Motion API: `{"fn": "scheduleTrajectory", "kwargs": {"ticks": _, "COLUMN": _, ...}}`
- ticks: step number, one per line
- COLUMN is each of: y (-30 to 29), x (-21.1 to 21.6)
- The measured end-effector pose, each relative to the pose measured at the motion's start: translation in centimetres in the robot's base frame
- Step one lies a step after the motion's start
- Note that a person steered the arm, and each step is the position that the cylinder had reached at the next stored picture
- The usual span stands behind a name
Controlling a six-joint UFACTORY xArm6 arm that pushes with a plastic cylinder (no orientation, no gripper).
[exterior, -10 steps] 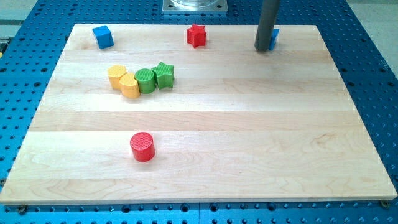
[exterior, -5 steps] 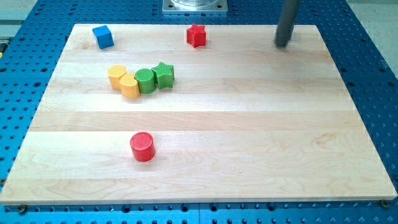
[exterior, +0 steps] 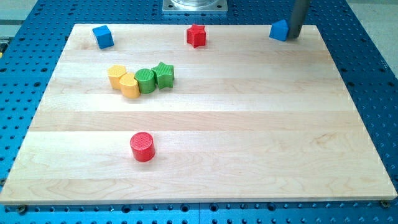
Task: Move triangle at top right corner
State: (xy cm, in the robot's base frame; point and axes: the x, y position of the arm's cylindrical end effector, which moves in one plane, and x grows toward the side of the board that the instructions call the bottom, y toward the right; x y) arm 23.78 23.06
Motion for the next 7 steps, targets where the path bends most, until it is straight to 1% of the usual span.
{"fn": "scheduleTrajectory", "kwargs": {"ticks": 1, "y": -0.7, "x": 2.7}}
{"fn": "scheduleTrajectory", "kwargs": {"ticks": 2, "y": 2.9, "x": -1.1}}
{"fn": "scheduleTrajectory", "kwargs": {"ticks": 3, "y": 2.8, "x": -4.6}}
{"fn": "scheduleTrajectory", "kwargs": {"ticks": 4, "y": -0.8, "x": -4.6}}
{"fn": "scheduleTrajectory", "kwargs": {"ticks": 5, "y": -3.0, "x": -3.6}}
{"fn": "scheduleTrajectory", "kwargs": {"ticks": 7, "y": -1.6, "x": -1.5}}
